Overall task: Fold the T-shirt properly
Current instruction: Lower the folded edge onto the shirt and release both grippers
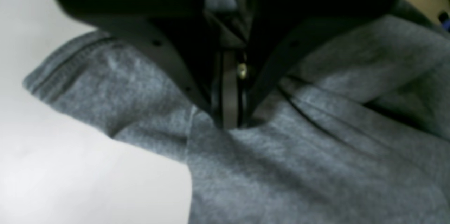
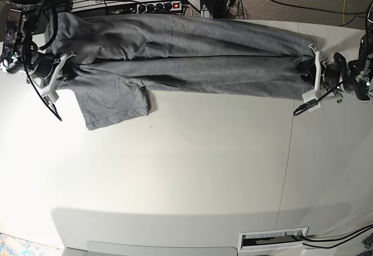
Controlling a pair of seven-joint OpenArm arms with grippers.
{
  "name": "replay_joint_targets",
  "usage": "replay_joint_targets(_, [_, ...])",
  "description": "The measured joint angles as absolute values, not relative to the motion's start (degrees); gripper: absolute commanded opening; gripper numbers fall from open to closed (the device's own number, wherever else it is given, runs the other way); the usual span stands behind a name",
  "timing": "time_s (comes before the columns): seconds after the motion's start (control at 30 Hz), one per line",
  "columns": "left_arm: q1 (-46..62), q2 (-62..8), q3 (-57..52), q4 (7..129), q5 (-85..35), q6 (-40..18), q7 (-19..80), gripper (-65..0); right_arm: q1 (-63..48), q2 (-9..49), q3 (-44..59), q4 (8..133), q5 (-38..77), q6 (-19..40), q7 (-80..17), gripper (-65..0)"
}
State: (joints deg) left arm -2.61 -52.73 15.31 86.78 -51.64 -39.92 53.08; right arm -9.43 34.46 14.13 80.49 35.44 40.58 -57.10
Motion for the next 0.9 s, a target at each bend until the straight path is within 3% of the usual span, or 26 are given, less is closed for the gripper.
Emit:
replay_joint_targets(0.27, [-2.61, -52.6, 15.31, 85.58, -42.96, -39.94, 43.31, -47.8, -8.38, 34.33, 13.58, 75.53, 31.33, 40.95, -44.42, -65.0])
replay_joint_targets(0.63, [-2.9, -47.07, 15.27, 85.65, -36.93, -39.68, 39.0, -47.8, -1.98, 32.49, 13.02, 74.17, 20.93, 39.88, -41.34, -65.0])
replay_joint_targets(0.9, [-3.07, -46.87, 15.31, 85.71, -29.45, -34.09, 34.37, -47.8, 1.91, 29.69, 12.58, 73.54, 16.29, 39.42, -39.42, -65.0])
